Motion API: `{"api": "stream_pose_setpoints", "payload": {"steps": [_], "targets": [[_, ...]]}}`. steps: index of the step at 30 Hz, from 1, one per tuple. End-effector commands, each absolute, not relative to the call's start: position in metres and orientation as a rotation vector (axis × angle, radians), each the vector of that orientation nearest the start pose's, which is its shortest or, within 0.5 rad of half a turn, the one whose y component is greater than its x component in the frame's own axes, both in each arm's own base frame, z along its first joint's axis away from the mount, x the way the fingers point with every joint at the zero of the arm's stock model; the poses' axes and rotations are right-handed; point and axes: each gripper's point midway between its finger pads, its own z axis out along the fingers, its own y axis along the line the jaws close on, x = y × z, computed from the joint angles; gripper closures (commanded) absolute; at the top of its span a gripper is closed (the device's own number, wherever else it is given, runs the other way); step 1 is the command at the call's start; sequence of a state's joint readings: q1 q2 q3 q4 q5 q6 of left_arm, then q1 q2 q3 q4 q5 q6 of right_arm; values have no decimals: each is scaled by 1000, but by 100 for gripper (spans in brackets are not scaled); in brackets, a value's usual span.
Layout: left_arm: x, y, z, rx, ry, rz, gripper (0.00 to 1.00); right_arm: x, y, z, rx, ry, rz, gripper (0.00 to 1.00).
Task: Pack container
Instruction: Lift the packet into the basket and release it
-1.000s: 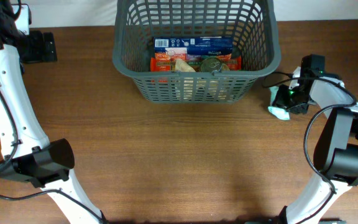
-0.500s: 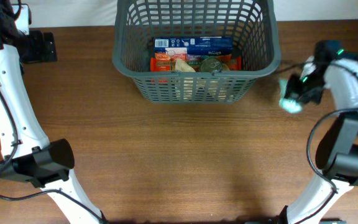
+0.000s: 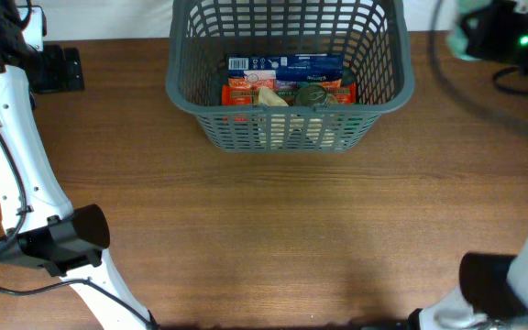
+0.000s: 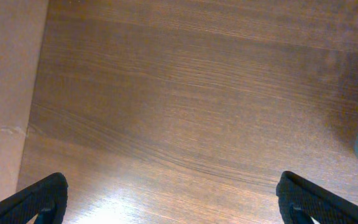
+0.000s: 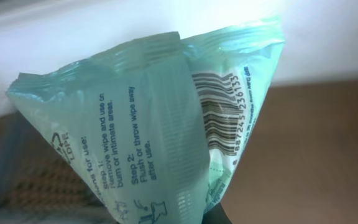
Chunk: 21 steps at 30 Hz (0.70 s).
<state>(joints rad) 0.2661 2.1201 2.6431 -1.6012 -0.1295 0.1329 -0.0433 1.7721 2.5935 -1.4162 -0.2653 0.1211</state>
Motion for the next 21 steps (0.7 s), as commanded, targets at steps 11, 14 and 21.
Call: {"api": "stream_pose_setpoints", "payload": {"steps": [11, 14, 21], "targets": [[434, 142, 295, -241, 2663, 286, 1, 441, 200, 365, -830, 2183, 345, 96], [434, 142, 295, -241, 2663, 286, 1, 461, 224, 333, -873, 2207, 380, 96], [434, 142, 295, -241, 2663, 286, 1, 472, 277, 254, -1015, 2294, 468, 96]]}}
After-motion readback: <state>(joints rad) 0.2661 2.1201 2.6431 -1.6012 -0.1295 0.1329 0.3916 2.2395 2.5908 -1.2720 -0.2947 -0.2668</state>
